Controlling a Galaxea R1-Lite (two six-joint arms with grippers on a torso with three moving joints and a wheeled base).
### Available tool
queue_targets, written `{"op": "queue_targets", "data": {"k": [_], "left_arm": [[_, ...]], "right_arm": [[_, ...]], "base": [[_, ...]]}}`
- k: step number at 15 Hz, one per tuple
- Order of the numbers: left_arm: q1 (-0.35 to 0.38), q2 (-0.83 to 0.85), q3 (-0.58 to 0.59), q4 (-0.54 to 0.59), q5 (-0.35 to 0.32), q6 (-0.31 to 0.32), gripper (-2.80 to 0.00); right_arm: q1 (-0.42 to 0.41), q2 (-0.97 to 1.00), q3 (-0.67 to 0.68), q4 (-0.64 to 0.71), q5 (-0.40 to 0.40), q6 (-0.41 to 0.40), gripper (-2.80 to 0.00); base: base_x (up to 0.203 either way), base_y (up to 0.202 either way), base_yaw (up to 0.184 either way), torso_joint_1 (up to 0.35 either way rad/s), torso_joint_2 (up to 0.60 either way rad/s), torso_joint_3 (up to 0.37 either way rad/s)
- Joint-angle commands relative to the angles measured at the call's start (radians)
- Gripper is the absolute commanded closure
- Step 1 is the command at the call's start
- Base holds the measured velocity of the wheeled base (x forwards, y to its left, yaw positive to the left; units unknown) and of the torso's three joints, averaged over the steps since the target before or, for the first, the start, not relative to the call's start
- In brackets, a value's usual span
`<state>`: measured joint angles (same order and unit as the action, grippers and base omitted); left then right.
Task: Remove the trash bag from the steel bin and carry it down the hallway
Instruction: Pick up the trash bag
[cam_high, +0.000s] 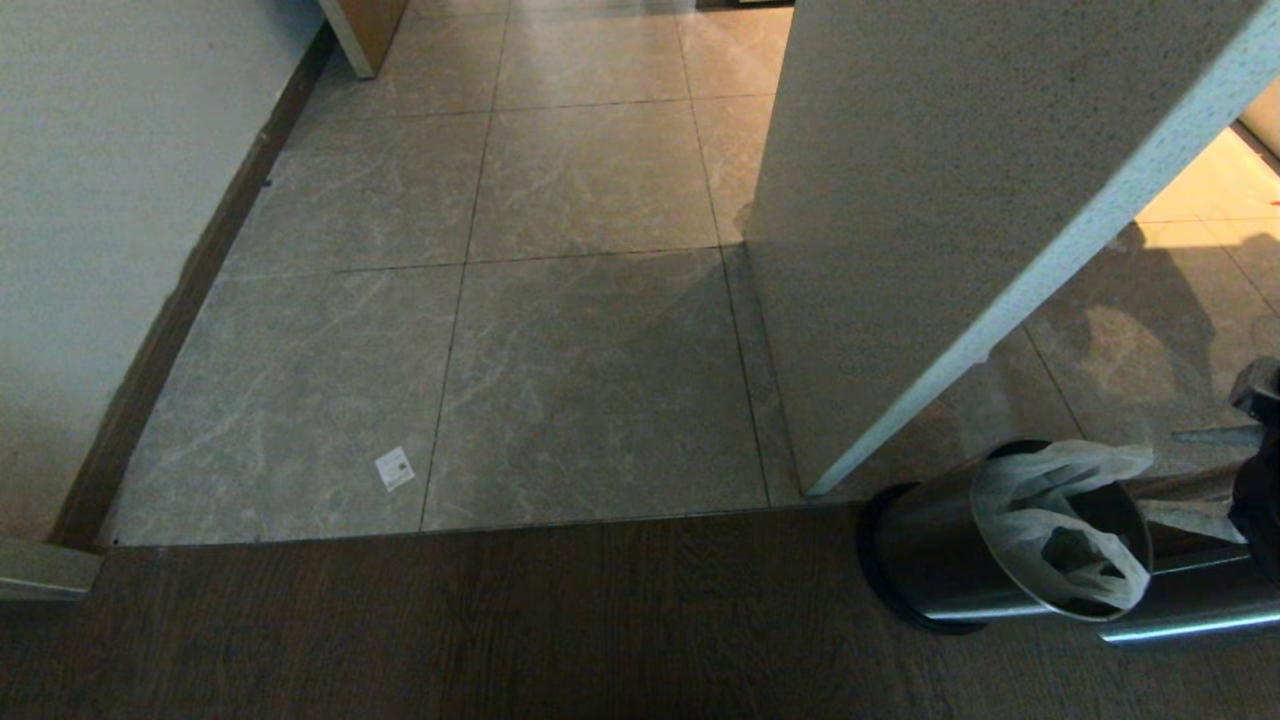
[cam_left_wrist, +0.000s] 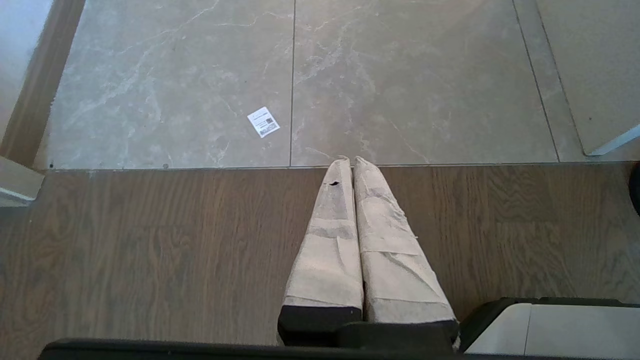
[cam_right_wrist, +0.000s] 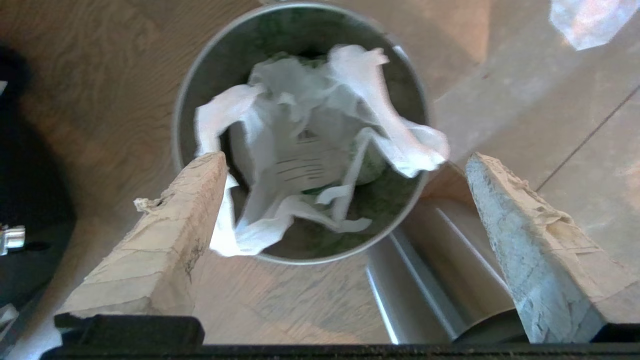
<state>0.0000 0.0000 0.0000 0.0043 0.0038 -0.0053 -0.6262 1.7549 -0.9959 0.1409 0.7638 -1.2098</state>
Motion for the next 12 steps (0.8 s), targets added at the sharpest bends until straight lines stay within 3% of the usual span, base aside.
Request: {"op": "queue_targets", "data": {"k": [1,7,12], "left_arm": [[0.000,0.000,0.001,0.000,0.001,-0.001,0.00],[0.000,0.000,0.000,0.000,0.001,-0.001,0.00],[0.000,0.000,0.000,0.000,0.001,-0.001,0.00]], "right_arm": [[-0.001,0.044,-0.056,0.010,0.005,-0.006,-2.80],[0.003,0.210,-0.130,0.058,0.020,0.002,-2.80],[0.008,0.269,-0.157,0.083,0.069,0.082,-2.80]], "base": [[0.000,0.000,0.000,0.000,0.00,0.000],[0.000,0.000,0.000,0.000,0.00,0.000],[0.000,0.000,0.000,0.000,0.00,0.000]]}}
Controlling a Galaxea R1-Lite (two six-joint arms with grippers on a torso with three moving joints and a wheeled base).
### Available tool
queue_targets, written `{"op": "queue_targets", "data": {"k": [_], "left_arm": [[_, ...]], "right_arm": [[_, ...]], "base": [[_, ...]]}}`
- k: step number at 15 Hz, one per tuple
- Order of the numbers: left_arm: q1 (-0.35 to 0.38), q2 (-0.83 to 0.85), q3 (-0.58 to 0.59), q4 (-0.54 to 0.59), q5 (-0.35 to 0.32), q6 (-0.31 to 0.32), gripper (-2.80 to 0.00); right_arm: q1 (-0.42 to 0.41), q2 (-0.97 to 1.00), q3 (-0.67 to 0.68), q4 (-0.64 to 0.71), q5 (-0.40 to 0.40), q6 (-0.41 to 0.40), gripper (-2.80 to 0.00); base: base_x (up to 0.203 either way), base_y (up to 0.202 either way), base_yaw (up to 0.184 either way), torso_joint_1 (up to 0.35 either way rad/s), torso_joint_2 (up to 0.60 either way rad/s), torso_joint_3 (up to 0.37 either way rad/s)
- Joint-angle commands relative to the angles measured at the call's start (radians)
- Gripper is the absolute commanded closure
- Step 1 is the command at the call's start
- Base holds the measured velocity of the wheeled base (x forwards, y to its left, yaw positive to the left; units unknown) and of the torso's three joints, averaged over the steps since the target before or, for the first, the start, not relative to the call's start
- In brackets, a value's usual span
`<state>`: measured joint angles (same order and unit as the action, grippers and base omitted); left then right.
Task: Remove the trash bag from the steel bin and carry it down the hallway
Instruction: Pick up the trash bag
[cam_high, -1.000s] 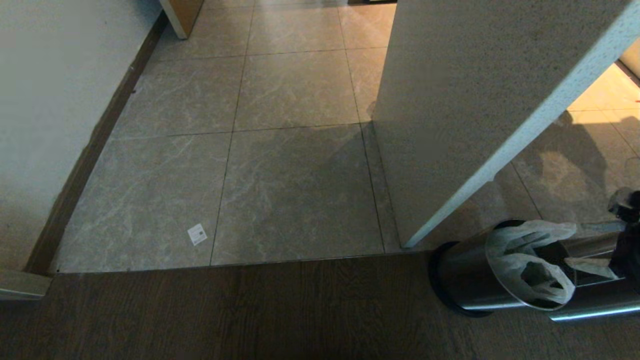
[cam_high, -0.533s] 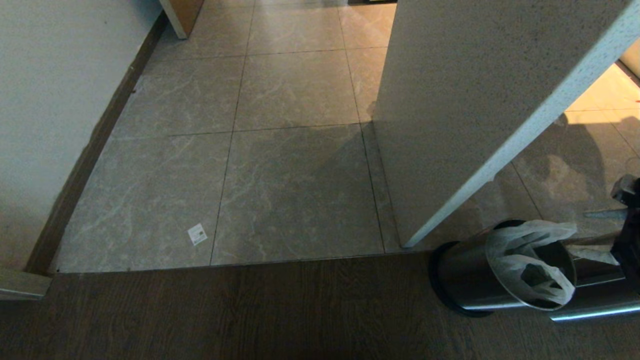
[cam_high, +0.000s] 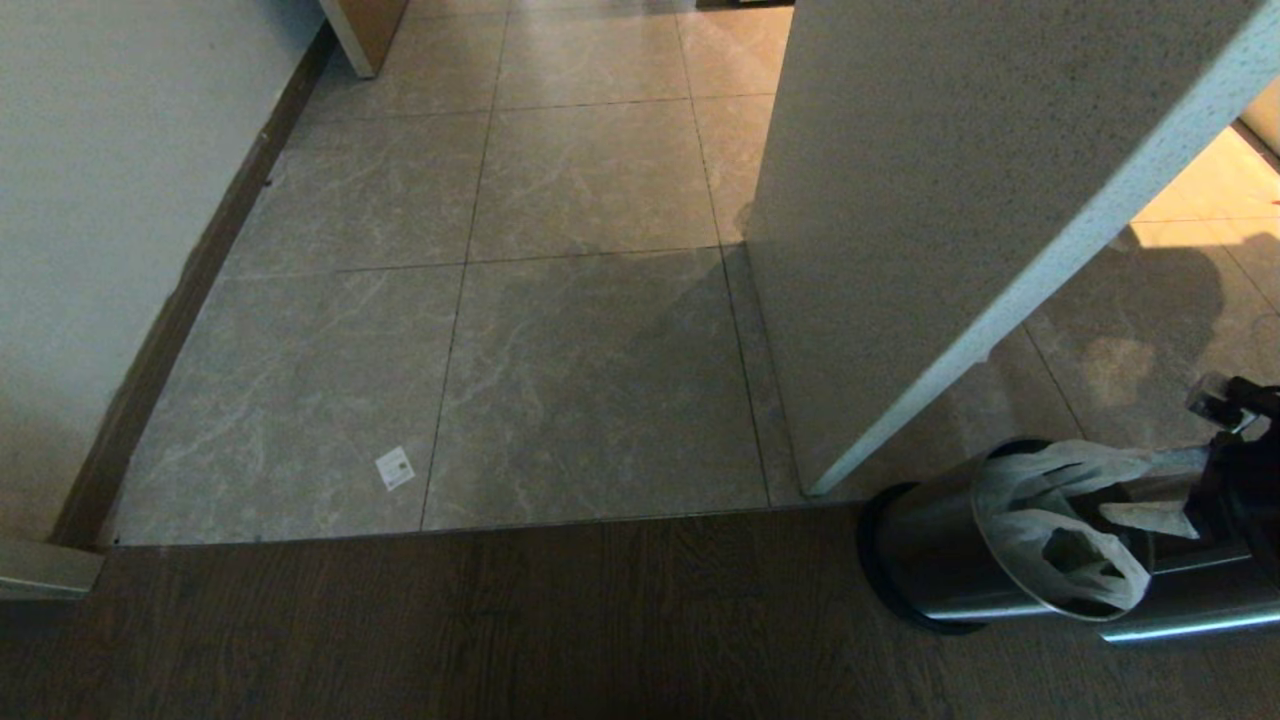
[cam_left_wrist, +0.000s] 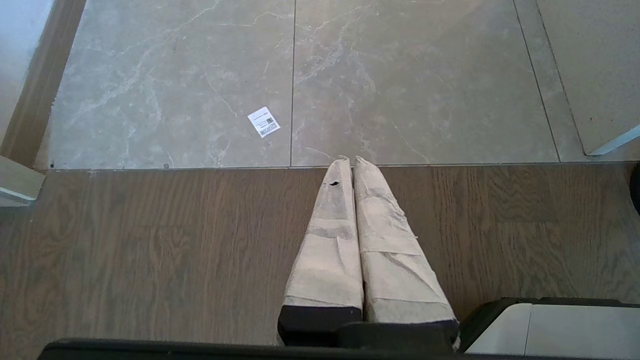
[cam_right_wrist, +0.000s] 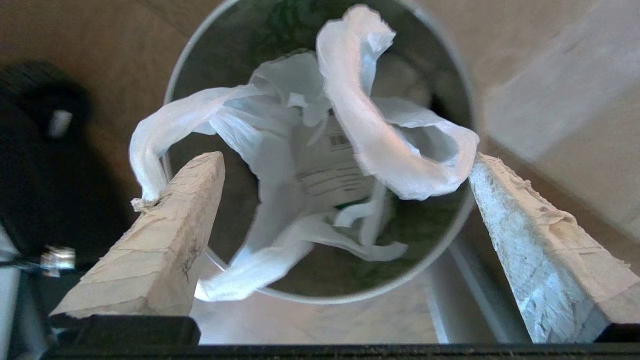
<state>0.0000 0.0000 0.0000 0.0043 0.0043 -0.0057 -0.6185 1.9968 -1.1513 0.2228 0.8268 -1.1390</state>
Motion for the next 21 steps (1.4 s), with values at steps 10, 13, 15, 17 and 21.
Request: {"op": "queue_targets", "data": {"k": [10,13,15,17,21], "left_arm": [[0.000,0.000,0.000,0.000,0.000,0.000,0.00],[0.000,0.000,0.000,0.000,0.000,0.000,0.00],[0.000,0.000,0.000,0.000,0.000,0.000,0.00],[0.000,0.000,0.000,0.000,0.000,0.000,0.00],[0.000,0.000,0.000,0.000,0.000,0.000,0.00]], "right_arm": [[0.023,0.042,-0.116,0.056,0.075,0.062,-2.80],[0.036,0.036,-0.117,0.073,0.074,0.023,-2.80],[0.053,0.040,-0.117,0.079,0.080,-0.030,-2.80],[0.072,0.045,-0.120,0.099,0.086,-0.047,-2.80],[0.080,0.038,-0.118,0.172,0.080,-0.051,-2.80]], "base": [[0.000,0.000,0.000,0.000,0.00,0.000],[0.000,0.000,0.000,0.000,0.00,0.000],[0.000,0.000,0.000,0.000,0.00,0.000],[0.000,0.000,0.000,0.000,0.00,0.000],[0.000,0.000,0.000,0.000,0.00,0.000]]}}
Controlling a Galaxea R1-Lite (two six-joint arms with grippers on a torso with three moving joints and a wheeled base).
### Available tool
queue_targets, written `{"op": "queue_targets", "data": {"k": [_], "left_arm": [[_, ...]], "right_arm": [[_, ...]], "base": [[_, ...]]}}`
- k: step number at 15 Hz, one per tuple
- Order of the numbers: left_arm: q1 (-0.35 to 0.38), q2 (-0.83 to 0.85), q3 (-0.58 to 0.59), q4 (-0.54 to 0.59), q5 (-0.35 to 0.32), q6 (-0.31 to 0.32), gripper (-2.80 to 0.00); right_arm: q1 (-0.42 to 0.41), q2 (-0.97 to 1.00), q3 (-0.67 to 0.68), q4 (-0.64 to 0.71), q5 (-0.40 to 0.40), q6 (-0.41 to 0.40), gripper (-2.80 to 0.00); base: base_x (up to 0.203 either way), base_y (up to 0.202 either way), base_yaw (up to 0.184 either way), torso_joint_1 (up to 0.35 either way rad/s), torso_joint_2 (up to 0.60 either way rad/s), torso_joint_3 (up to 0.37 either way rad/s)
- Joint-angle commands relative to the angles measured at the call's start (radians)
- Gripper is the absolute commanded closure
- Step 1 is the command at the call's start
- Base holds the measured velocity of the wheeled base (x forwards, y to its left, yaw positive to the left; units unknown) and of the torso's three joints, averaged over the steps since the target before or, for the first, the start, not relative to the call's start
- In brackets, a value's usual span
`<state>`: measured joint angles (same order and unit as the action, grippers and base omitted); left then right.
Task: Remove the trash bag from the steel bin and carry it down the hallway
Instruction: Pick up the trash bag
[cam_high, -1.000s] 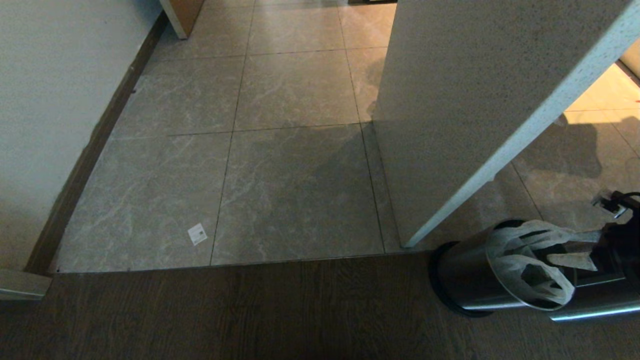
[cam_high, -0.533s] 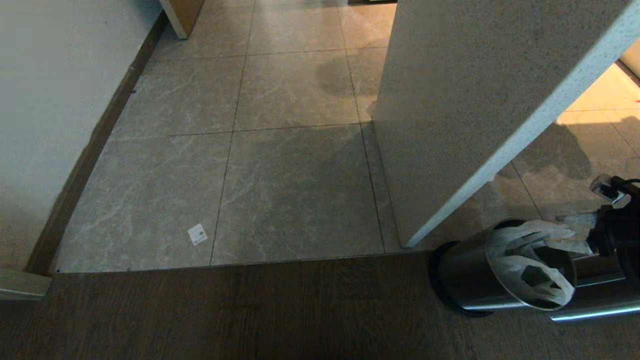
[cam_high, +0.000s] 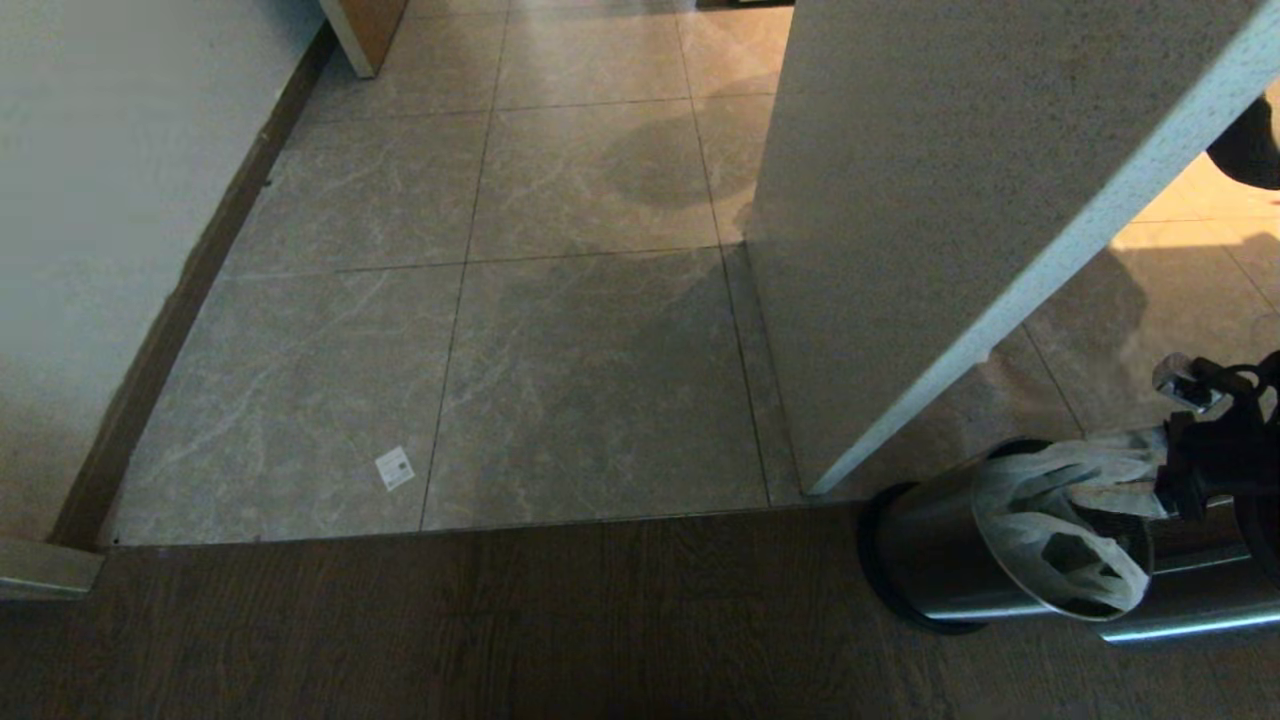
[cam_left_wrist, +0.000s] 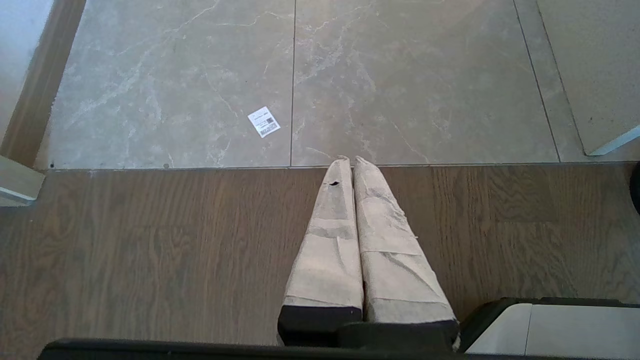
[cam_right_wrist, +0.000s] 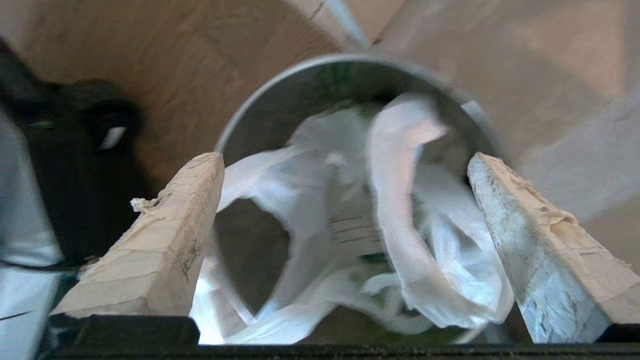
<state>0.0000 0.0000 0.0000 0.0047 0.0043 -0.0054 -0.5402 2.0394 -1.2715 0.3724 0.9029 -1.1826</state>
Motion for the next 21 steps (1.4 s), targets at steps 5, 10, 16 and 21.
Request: {"op": "queue_targets", "data": {"k": [5,10,16,21], "left_arm": [[0.000,0.000,0.000,0.000,0.000,-0.001,0.00],[0.000,0.000,0.000,0.000,0.000,-0.001,0.00],[0.000,0.000,0.000,0.000,0.000,-0.001,0.00],[0.000,0.000,0.000,0.000,0.000,-0.001,0.00]], "right_arm": [[-0.010,-0.016,0.011,0.076,-0.029,-0.071,-2.80],[-0.042,-0.020,0.011,0.215,-0.137,-0.290,-2.80],[-0.056,-0.022,-0.004,0.373,-0.146,-0.346,-2.80],[-0.061,-0.015,0.004,0.369,-0.210,-0.414,-2.80]], "base": [[0.000,0.000,0.000,0.000,0.00,0.000],[0.000,0.000,0.000,0.000,0.00,0.000],[0.000,0.000,0.000,0.000,0.00,0.000],[0.000,0.000,0.000,0.000,0.00,0.000]]}}
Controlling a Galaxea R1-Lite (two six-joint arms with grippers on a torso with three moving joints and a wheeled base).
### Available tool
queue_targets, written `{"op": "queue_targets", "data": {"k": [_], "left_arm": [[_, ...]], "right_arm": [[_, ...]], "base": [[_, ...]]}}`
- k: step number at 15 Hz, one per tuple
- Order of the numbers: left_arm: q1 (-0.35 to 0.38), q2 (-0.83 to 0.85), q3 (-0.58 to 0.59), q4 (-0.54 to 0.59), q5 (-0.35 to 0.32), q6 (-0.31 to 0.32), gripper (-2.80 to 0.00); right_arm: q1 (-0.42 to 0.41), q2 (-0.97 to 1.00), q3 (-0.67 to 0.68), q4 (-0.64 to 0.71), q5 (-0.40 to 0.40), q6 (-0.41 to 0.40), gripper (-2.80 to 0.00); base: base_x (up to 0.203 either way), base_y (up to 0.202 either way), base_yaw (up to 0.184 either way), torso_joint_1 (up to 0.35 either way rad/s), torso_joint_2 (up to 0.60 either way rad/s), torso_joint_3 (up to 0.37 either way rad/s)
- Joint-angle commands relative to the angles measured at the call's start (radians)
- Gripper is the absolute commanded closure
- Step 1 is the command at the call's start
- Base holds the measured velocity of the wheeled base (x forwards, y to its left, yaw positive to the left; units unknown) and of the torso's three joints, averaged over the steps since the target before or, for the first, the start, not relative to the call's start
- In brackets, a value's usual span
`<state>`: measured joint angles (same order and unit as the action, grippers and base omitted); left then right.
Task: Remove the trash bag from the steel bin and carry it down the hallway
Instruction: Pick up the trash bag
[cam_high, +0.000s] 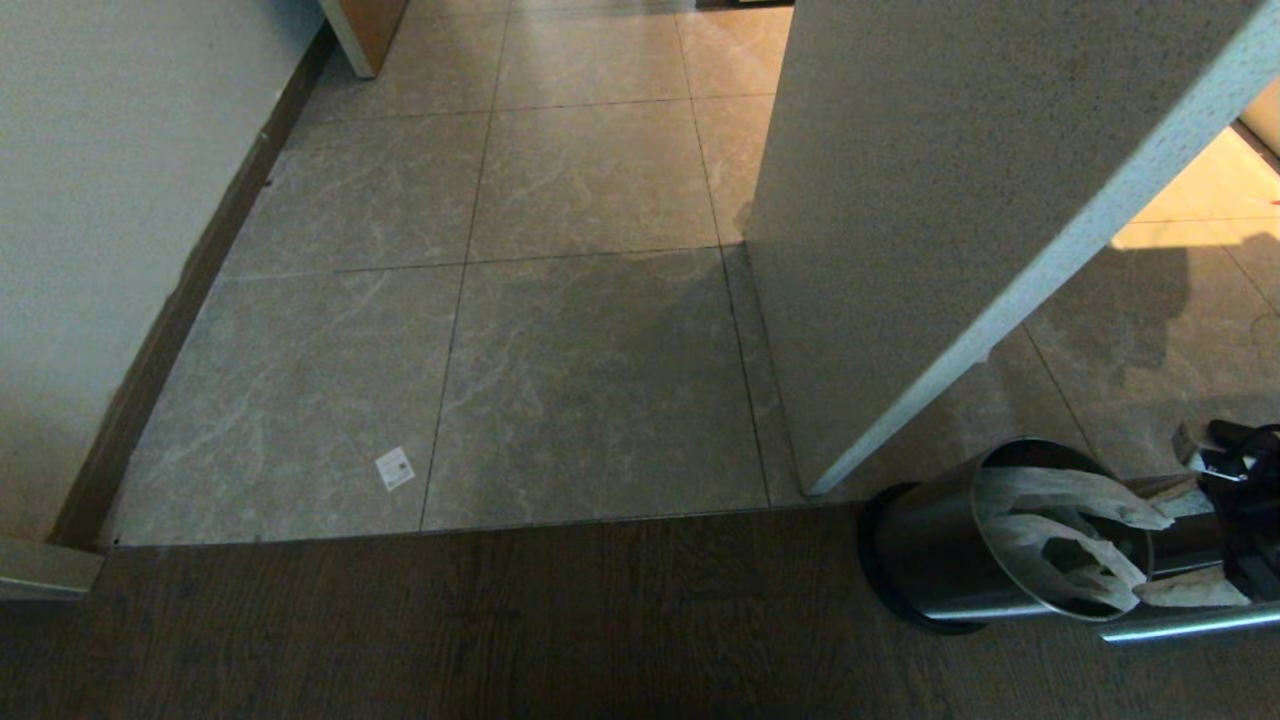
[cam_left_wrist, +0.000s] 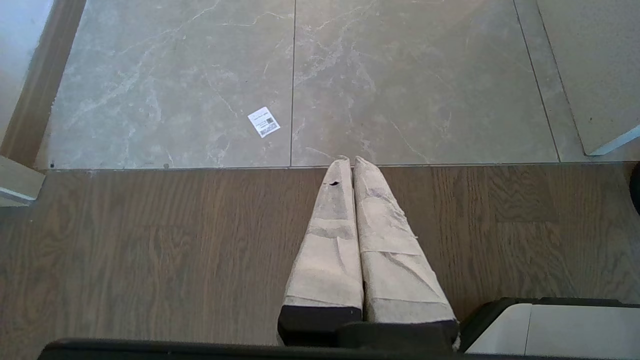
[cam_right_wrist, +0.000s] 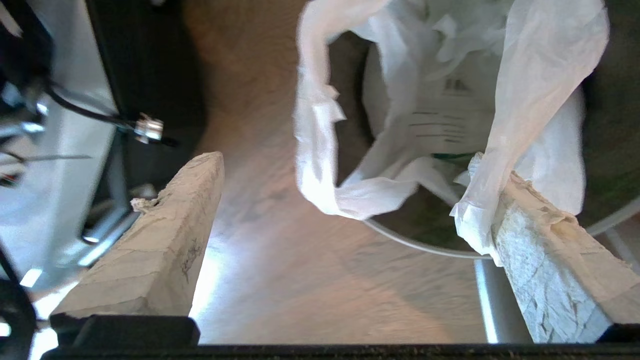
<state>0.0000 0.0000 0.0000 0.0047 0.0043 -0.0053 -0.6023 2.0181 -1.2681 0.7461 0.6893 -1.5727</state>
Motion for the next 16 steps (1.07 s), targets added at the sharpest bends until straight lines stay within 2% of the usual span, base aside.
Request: {"op": "queue_targets", "data": {"k": [1,9,12,16], "left_arm": [[0.000,0.000,0.000,0.000,0.000,-0.001,0.00],[0.000,0.000,0.000,0.000,0.000,-0.001,0.00],[0.000,0.000,0.000,0.000,0.000,-0.001,0.00],[0.000,0.000,0.000,0.000,0.000,-0.001,0.00]], "right_arm": [[0.001,0.015,0.002,-0.019,0.004,-0.041,-2.80],[0.040,0.069,0.010,-0.119,-0.002,-0.037,-2.80],[0.066,0.056,0.014,-0.105,-0.039,0.007,-2.80],[0.086,0.097,-0.020,-0.115,-0.028,0.003,-2.80]], "base": [[0.000,0.000,0.000,0.000,0.00,0.000],[0.000,0.000,0.000,0.000,0.00,0.000],[0.000,0.000,0.000,0.000,0.00,0.000],[0.000,0.000,0.000,0.000,0.00,0.000]]}}
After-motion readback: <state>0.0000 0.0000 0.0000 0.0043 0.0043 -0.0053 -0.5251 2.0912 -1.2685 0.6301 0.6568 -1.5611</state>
